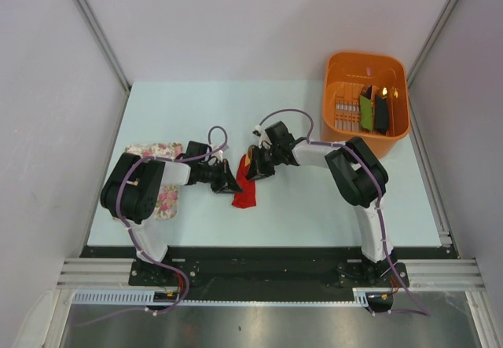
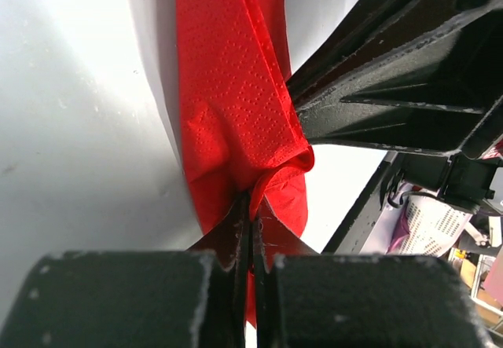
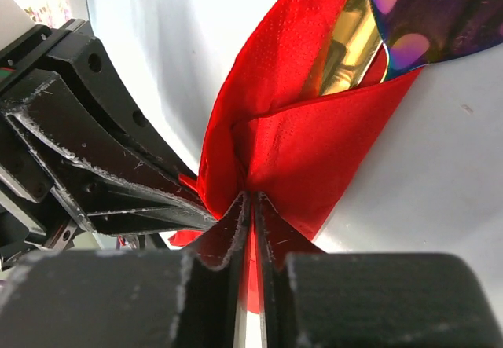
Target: Place the utensils on the paper napkin and roll it up
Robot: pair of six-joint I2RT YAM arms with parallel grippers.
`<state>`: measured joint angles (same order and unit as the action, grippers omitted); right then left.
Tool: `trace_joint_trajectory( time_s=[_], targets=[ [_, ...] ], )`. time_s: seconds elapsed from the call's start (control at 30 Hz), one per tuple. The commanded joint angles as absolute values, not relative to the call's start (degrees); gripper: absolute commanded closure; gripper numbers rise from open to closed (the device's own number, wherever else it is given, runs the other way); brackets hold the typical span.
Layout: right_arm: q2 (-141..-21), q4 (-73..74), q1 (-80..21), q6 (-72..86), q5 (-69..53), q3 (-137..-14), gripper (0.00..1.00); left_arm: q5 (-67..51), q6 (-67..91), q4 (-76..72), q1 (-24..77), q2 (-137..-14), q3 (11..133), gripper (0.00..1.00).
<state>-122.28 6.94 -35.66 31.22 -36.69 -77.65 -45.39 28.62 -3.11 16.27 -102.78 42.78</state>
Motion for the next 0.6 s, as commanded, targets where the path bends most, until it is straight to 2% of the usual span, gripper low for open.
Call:
trace_joint_trajectory(
  time_s=[0.0,0.23,0.57],
  targets=[
    [-124.27,8.0,-35.33,28.92,-33.31,-77.17,0.93,-45.52,31.62,-8.76,16.52,-101.08,41.84,1.0],
    [-125.86,7.82,-35.59,29.44,-32.96,-76.82,0.98,-50.79,40.59,-18.87,18.45,-97.91,40.08,1.0],
    [-126.12,7.65,-35.68,29.8,-32.7,-76.55,1.0,-51.86,47.64,-29.09,21.88,-102.65,39.55,1.0]
  ],
)
